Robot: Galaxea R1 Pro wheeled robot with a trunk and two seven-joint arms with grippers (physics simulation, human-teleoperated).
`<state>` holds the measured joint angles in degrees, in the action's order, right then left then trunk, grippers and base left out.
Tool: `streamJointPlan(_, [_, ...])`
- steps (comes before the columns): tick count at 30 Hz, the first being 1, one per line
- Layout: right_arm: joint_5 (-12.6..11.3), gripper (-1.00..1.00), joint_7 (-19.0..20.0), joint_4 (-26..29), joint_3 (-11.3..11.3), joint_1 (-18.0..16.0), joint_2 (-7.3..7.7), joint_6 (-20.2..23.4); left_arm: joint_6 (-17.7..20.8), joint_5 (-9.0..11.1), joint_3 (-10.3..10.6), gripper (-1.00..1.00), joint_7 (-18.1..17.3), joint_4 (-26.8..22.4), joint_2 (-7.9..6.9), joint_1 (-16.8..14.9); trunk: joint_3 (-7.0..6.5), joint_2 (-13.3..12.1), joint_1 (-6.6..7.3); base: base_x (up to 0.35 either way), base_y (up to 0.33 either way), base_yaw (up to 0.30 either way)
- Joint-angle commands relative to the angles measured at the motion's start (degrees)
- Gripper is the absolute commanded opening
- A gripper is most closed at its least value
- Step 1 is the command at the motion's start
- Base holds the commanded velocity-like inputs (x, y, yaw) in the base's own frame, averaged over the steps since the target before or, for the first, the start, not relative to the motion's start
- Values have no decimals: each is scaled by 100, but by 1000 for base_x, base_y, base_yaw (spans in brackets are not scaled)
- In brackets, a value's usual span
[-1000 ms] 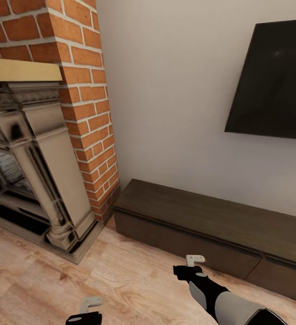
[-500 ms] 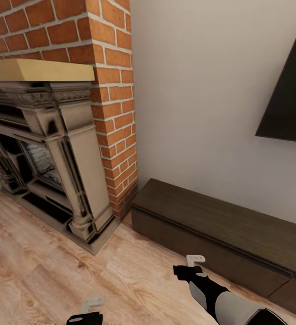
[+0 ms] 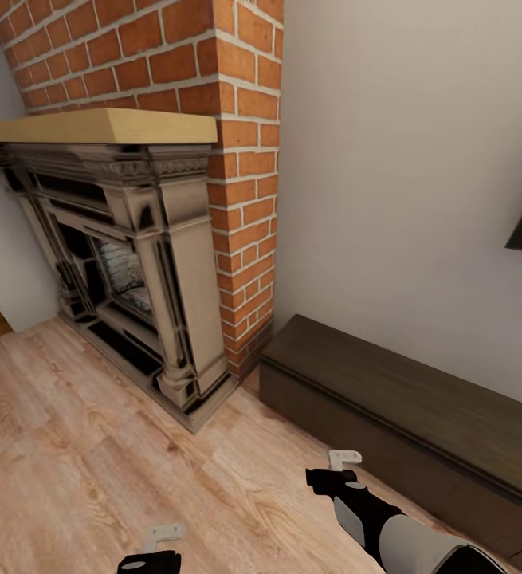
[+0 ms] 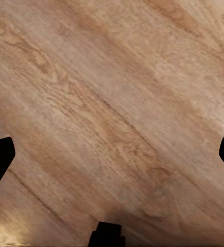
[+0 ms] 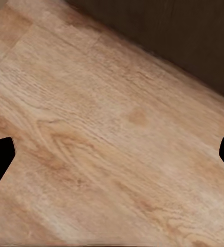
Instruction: Place each of the two pumpkins and all three candles from the living room inside a cabinet in the living room (use any cabinet), then make sure every cabinet is closed, and position the cauldron so it is next to a table in the living room.
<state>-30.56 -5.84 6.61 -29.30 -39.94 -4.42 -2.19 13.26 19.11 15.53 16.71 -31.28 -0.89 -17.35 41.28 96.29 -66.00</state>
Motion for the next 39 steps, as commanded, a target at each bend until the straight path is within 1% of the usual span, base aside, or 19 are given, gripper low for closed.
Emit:
streamJointPlan(1, [-56,100,-22,-1,-49,-3,1,-18,23,43,48,100,52,-11,-8,-3,5,3,2,-94,-163,290])
streamJointPlan(18, [-56,100,-22,-1,-50,-2,-1,-18,0,30,47,100,51,-13,-8,1,5,3,2,-9,-16,290])
streamJointPlan(26, [-56,100,-22,-1,-49,-4,3,-18,-148,31,47,100,52,-11,-8,4,5,3,2,0,0,290])
streamJointPlan(31, [-56,100,-22,-1,-49,-3,3,-23,-230,67,42,100,52,-18,-11,3,-85,-198,112,0,0,290])
streamJointPlan(39, [-56,100,-22,-9,-49,-2,3,-119,-244,87,36,100,52,-11,-13,4,-228,-519,288,0,0,290])
